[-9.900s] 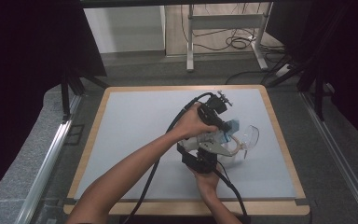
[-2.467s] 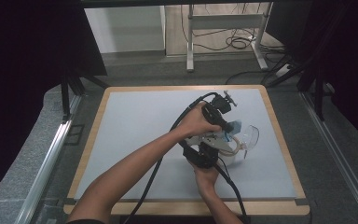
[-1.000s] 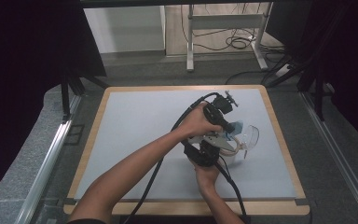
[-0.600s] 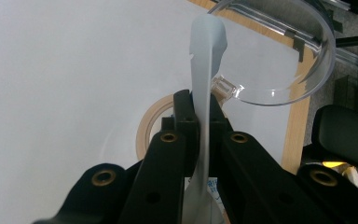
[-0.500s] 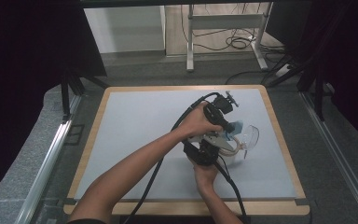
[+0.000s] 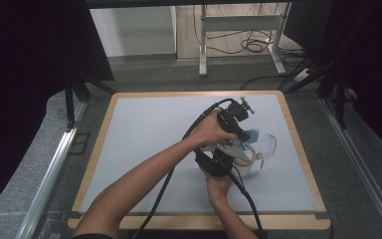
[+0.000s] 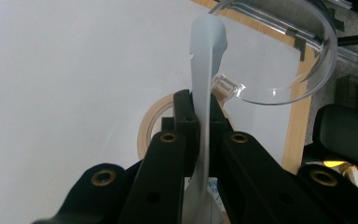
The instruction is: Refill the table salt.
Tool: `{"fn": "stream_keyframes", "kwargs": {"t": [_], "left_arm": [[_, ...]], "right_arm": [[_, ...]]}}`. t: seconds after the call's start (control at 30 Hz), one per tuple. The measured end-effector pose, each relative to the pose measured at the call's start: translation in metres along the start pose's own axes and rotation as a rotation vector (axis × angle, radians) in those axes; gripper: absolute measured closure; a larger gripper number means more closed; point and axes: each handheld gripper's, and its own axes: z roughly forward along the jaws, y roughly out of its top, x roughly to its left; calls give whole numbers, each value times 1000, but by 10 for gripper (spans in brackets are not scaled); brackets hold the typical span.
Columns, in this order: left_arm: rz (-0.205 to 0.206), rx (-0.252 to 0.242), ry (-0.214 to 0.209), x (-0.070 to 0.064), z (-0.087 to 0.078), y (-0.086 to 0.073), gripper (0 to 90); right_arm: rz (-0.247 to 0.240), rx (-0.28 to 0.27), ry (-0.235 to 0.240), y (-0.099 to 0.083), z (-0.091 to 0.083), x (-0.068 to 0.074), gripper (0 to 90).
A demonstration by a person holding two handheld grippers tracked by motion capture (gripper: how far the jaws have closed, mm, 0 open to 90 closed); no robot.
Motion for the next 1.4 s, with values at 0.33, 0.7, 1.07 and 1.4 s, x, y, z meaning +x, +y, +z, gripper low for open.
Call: {"fn": "stream_keyframes", "kwargs": {"t": [0.33, 0.7, 1.07, 1.4], "left_arm": [[-1, 2, 1, 0, 0, 0, 892], [-3, 8, 3, 0, 0, 0, 892], [-3, 11, 3, 1, 1, 0, 892], [-2, 8, 4, 0, 1, 0, 892]], "right_arm": [[0, 4, 1, 0, 0, 0, 549], [-2, 1, 1, 0, 1, 0, 549], [-4, 0, 3, 0, 2, 0, 549], [-4, -3, 1, 0, 2, 0, 550]]}}
